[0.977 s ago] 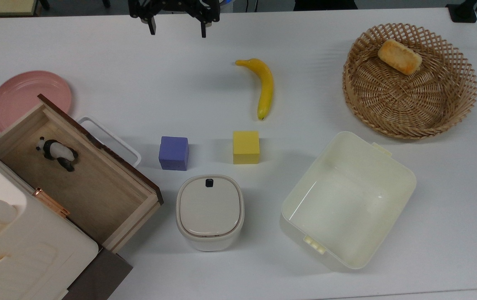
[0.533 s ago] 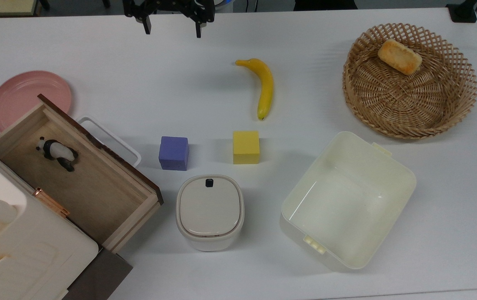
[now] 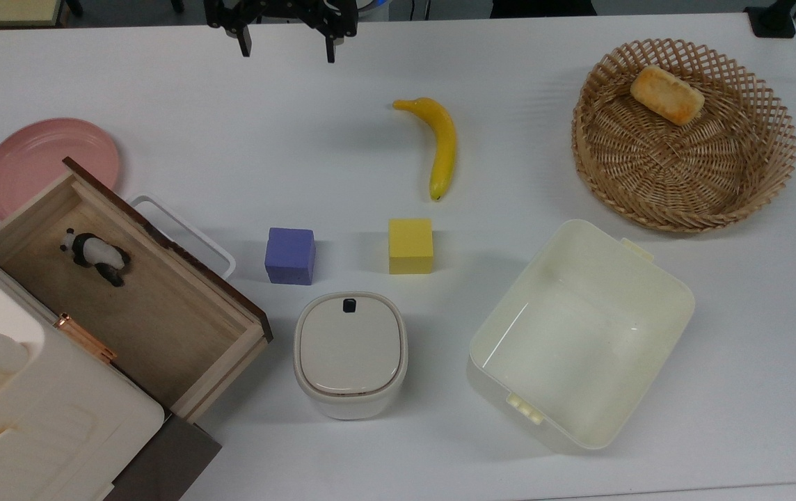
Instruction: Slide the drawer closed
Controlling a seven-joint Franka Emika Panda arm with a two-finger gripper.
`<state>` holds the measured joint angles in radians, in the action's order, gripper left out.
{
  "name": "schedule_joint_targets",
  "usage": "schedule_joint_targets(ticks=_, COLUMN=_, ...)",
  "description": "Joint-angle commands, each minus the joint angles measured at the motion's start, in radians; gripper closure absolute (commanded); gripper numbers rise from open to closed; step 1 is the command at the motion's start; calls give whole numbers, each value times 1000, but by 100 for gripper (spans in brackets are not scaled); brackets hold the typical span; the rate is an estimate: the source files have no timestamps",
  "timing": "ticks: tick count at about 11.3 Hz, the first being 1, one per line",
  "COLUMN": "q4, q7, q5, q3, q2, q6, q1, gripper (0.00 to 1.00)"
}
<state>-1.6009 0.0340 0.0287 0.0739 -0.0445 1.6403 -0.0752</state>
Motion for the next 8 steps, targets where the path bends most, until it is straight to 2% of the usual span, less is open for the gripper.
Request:
schedule_joint_targets(ticks=1, q4=-7, q7=17, q5=-21, q3=-6, q2=12, q6=-13, q1=6, gripper=0)
schedule_joint_targets(ticks=3, q4=-7, q7=14, q5=-21, q3=-6, q2=11, q6=-8, q1=6, gripper=0)
schedule_joint_targets(ticks=4, q4=-7, q7=6, q5=-21, q3=-6, q2=11, q6=-4, q1=6, gripper=6)
schedule_joint_targets(ticks=5, q4=-7, q7=-3, q5=-19, q3=-6, q2=11, q6=-1, q1=8, gripper=14)
schedule_joint_targets(ticks=7, q4=-7, q7=-66, q5=-16, q3=-5, q2=8, q6=1, q1=9, gripper=44)
schedule_joint_targets(ticks=8, q4=-8, q7=-81, q5=-16, q3=-5, q2=8, q6=1, q1=11, gripper=56)
